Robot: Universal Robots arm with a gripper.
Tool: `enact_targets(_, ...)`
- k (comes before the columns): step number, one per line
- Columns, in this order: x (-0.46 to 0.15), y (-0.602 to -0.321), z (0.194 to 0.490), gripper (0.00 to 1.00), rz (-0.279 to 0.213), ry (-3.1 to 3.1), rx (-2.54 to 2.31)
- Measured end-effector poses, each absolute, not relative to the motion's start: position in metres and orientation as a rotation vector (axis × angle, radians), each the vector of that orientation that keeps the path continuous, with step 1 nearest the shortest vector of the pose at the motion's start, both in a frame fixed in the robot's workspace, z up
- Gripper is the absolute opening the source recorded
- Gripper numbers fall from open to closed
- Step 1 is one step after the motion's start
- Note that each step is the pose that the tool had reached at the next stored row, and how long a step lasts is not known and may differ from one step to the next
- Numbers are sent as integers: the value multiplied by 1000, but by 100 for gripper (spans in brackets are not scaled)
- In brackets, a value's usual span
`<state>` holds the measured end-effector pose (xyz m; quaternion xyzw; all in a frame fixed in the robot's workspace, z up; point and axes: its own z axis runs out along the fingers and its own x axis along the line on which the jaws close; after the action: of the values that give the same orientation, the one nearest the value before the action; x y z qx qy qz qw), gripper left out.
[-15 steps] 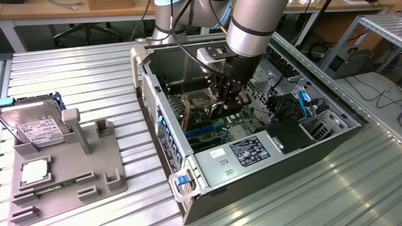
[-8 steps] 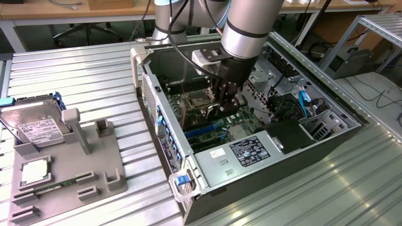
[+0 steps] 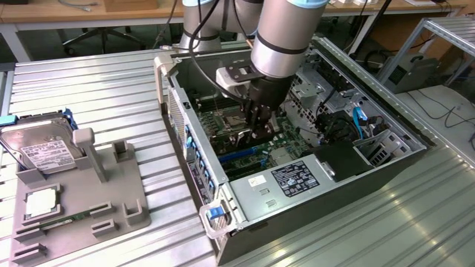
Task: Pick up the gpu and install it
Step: 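Insert the gpu into the slot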
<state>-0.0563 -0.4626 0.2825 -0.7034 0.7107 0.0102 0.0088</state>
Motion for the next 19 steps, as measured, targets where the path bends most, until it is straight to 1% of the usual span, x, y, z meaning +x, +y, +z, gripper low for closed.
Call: enact_targets(19,-64,-461,276,27,31,2221,-2198)
